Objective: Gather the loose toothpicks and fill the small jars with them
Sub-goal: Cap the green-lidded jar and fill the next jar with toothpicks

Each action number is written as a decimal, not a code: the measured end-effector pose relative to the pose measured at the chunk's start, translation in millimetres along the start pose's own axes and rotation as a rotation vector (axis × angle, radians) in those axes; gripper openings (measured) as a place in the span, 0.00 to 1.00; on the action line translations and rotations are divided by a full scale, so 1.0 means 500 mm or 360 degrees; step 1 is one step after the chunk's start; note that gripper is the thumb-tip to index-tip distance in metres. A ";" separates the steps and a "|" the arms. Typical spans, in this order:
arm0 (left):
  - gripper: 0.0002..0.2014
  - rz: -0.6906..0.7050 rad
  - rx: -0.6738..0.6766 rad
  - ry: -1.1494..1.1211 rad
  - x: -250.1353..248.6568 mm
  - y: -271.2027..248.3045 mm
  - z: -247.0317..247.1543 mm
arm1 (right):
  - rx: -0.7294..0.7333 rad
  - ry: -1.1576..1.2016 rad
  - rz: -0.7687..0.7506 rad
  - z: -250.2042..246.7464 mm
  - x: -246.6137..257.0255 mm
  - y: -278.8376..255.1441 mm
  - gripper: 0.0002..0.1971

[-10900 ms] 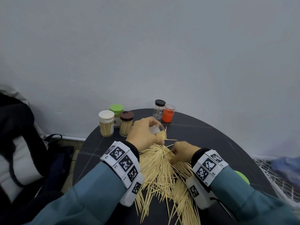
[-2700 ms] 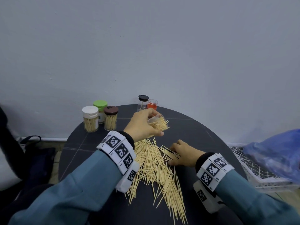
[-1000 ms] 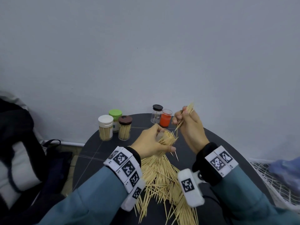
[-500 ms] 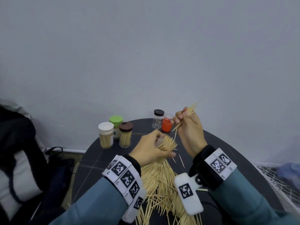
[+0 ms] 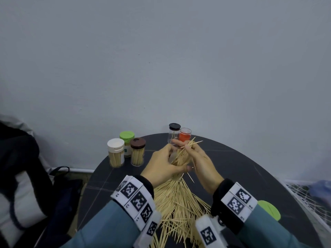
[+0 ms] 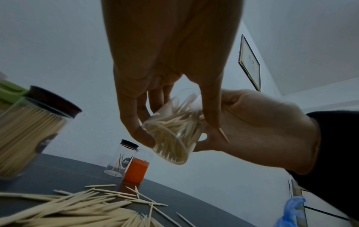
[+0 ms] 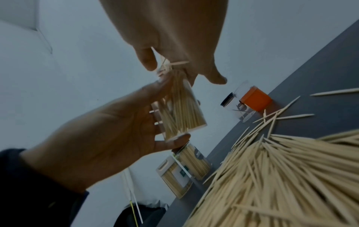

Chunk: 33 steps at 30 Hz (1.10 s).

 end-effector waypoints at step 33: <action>0.25 -0.0119 -0.0146 0.0228 0.030 0.006 -0.037 | -0.0133 -0.0981 -0.0338 -0.025 0.051 0.017 0.04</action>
Point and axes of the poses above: each hand's wrist, its own y-axis towards the middle knuckle, its own z-axis out of the palm, x = y × z, the point moved 8 cm from there along y, towards the middle knuckle, and after that the axes turned 8 degrees about -y, right-handed, at the moved point
